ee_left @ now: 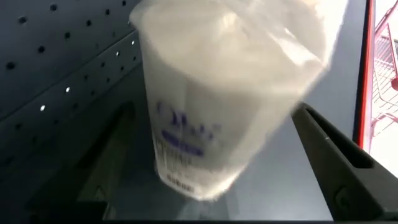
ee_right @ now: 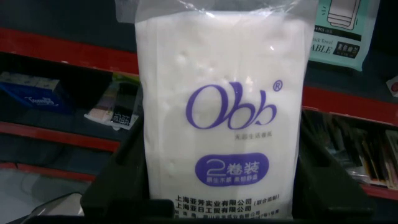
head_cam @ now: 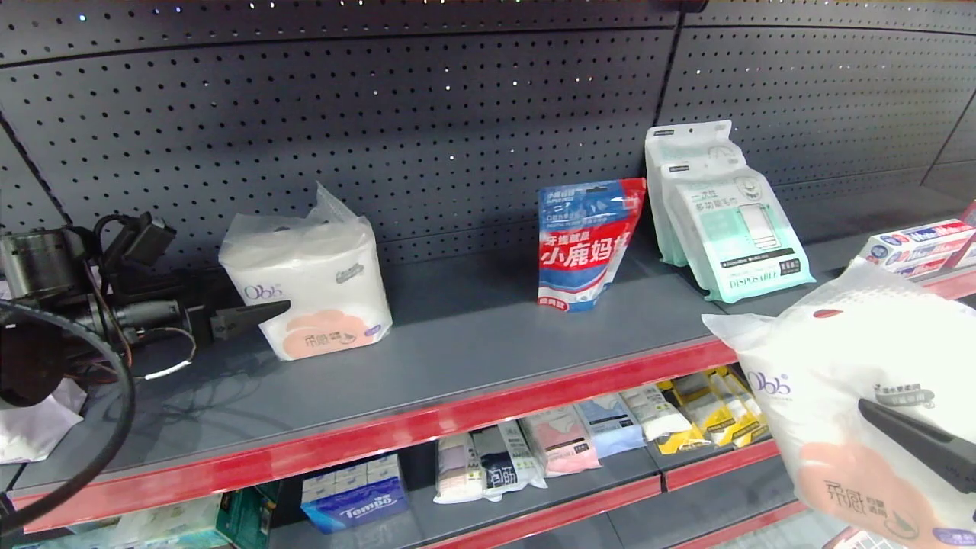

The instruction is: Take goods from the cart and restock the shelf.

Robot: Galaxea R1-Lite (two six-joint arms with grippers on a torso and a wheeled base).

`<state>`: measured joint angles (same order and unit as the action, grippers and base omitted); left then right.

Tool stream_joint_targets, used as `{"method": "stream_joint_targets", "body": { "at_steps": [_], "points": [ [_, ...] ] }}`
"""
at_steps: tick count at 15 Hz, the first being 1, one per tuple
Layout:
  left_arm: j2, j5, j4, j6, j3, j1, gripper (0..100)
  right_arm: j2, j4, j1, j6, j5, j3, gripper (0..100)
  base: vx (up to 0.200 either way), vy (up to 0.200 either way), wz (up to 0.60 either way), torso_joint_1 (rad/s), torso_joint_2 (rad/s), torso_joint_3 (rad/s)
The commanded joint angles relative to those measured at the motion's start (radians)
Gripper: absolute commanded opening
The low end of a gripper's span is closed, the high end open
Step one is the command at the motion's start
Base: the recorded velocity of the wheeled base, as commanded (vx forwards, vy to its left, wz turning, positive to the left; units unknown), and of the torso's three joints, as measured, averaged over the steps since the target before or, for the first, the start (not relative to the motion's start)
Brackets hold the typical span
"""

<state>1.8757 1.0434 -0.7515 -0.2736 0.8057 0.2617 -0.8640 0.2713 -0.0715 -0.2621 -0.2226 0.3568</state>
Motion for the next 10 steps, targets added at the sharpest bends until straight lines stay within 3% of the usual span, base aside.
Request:
{"method": "stream_joint_targets", "body": {
  "at_steps": [1, 3, 10],
  "points": [
    [0.031, -0.002, 0.0, 0.001, 0.026, -0.018, 100, -0.001, 0.0, -0.001, 0.0, 0.0, 0.001, 0, 0.0, 0.0, 0.0, 0.0, 0.0, 0.0],
    [0.04, -0.006, 0.001, 0.008, 0.043, -0.052, 100, -0.001, 0.0, -0.001, -0.002, 0.0, -0.002, 0, 0.0, 0.0, 0.0, 0.0, 0.0, 0.0],
    [0.103, -0.01, 0.001, 0.016, 0.124, -0.094, 100, 0.002, 0.0, -0.001, -0.002, 0.0, -0.002, 0, 0.0, 0.0, 0.0, 0.0, 0.0, 0.0]
  ]
}}
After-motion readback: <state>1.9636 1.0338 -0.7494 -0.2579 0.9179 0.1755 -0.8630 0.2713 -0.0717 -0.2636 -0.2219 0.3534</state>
